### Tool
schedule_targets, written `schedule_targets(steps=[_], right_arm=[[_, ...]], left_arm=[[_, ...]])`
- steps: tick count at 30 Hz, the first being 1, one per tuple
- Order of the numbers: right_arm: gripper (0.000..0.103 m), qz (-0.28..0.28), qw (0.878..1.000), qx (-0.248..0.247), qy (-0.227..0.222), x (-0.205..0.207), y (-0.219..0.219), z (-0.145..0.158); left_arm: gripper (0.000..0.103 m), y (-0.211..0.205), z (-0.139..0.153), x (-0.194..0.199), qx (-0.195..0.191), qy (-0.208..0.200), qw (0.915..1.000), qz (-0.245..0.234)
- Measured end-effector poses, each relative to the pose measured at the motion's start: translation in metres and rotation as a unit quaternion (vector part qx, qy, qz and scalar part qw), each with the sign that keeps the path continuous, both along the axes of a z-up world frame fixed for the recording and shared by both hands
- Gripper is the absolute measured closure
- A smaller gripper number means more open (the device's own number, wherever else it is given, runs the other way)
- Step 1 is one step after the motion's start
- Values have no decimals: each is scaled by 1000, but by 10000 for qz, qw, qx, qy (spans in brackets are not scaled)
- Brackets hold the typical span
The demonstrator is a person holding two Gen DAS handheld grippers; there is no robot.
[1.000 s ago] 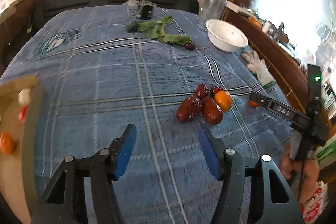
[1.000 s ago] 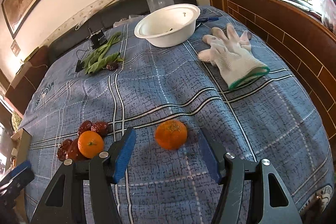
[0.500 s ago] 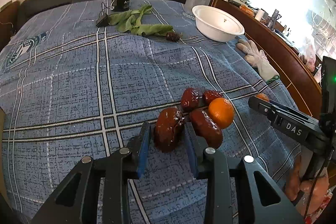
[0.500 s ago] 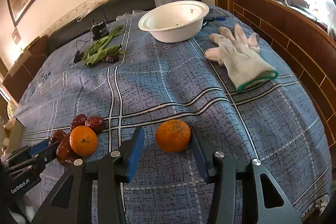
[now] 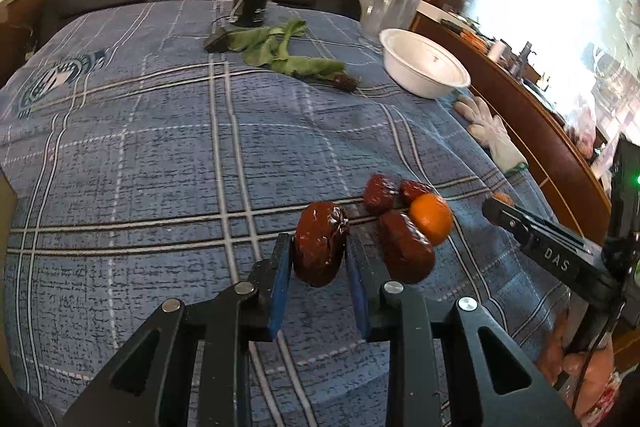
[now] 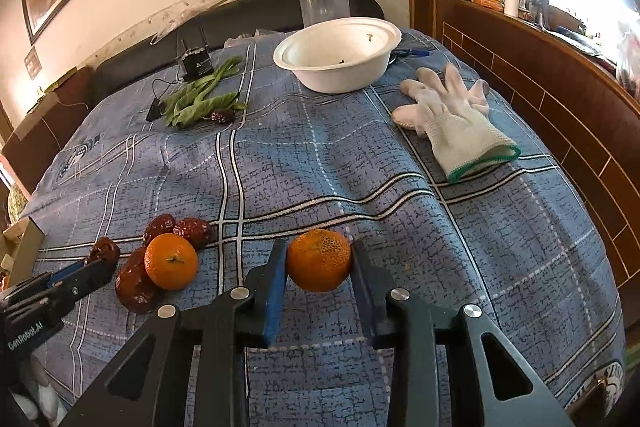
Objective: Organize fruits
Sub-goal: 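Carry the date and orange into the cardboard box and open both tools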
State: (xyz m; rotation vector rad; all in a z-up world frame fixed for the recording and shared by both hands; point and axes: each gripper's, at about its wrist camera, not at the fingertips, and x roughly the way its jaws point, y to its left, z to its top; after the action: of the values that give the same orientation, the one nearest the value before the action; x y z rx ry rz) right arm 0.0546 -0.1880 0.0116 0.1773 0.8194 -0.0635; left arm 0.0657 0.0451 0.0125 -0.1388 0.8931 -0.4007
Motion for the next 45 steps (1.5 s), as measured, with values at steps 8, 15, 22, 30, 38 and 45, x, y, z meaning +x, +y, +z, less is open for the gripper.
schedule_targets(steps=[8,15,22,30,38,45], right_arm=[[70,-124,9996,256,-68,-3,-10,1],[70,-83,9995,-53,-286,-12,2,8],[70,577,9961,199,-636,-40,56,47],[69,2348,9680,801,-371,-53,196,68],[68,3814,9222,582,259,-59,351,52],[68,4165,9075,0,543,-63,415,23]], left_arm=[[77,18,15,-15,-275,-17,9990,355],[77,66,46,-81,-624,-156,9958,652],[77,179,62,-130,6,-217,9824,1857],[77,278,45,-130,625,555,9575,2761],[77,321,21,-117,275,1078,9498,2923],[77,333,23,-114,93,1017,9485,2997]])
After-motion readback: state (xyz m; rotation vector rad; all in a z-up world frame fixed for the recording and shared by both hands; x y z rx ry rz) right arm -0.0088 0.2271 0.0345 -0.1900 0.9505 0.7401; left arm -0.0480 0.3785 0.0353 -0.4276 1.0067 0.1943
